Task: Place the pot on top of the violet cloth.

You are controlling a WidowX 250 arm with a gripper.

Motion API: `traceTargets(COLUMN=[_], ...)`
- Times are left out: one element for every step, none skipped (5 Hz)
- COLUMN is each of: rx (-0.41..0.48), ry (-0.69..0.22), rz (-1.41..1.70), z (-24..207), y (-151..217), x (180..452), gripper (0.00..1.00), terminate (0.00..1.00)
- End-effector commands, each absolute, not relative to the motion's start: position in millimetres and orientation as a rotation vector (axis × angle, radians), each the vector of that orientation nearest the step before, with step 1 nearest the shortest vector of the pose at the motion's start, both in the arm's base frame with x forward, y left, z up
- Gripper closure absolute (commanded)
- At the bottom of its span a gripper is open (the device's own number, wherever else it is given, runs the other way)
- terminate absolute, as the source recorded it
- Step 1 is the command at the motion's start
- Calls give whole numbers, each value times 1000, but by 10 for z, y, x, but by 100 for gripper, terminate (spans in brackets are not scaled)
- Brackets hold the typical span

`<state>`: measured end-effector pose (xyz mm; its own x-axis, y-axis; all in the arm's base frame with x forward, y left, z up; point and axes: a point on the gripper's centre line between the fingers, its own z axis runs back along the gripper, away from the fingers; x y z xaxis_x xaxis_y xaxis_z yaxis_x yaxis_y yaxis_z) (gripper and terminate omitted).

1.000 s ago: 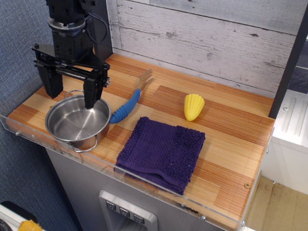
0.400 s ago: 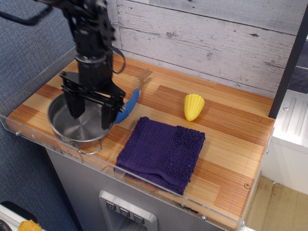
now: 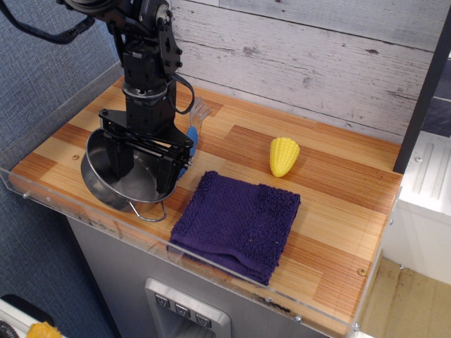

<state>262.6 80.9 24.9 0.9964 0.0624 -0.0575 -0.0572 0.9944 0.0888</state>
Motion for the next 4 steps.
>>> traceTargets(rx=[75,64,44,37], ry=[50,21,-6,-23], rz=[62,86,93,96], z=[279,459,671,830], y=[760,843,896,922], x=[2634,2590,2608,2628], gripper=[0,0,0,0], terminate=[0,0,0,0])
